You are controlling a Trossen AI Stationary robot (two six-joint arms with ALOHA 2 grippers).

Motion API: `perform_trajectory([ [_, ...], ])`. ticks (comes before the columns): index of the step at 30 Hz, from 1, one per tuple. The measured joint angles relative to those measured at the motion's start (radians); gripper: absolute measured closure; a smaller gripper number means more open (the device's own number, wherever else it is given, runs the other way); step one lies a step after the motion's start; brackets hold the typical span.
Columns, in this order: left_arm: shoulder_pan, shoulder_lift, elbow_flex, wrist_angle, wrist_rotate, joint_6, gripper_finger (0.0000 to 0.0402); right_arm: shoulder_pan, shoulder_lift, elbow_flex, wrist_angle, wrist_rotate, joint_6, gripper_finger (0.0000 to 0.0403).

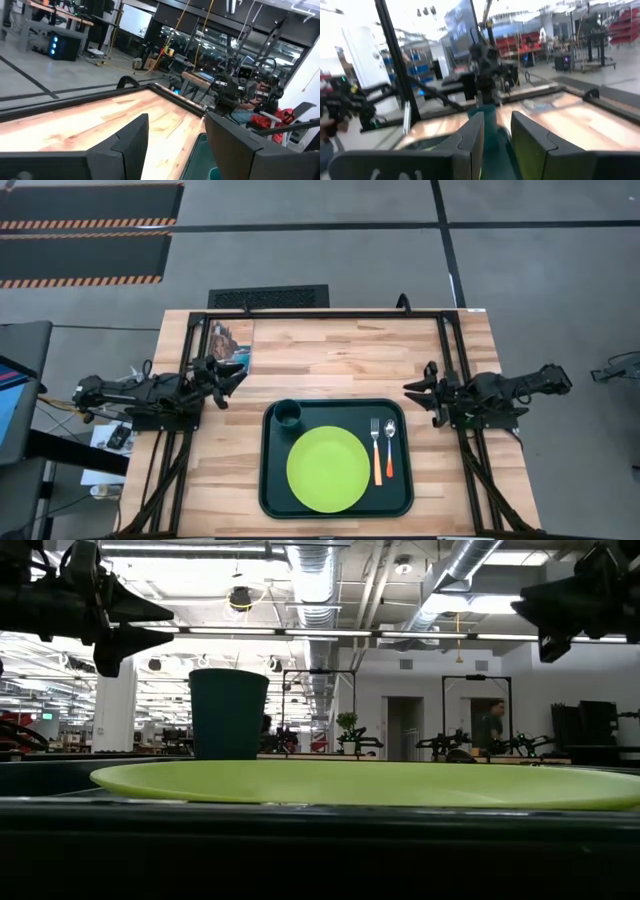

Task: Pick and place plate/cup/fork/spoon on tray
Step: Return to Home Position

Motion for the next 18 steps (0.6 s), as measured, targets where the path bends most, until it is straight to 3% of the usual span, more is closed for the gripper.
perform_trajectory([
  [6, 0.000, 0.000, -0.001, 0.000, -0.001, 0.004, 0.0217, 0.000, 0.003, 0.000, -0.087, 0.000, 0.031, 0.0280],
  [18, 0.000, 0.000, -0.002, 0.000, -0.001, 0.022, 0.0217, 0.000, 0.003, -0.002, -0.098, -0.004, 0.068, 0.0280],
])
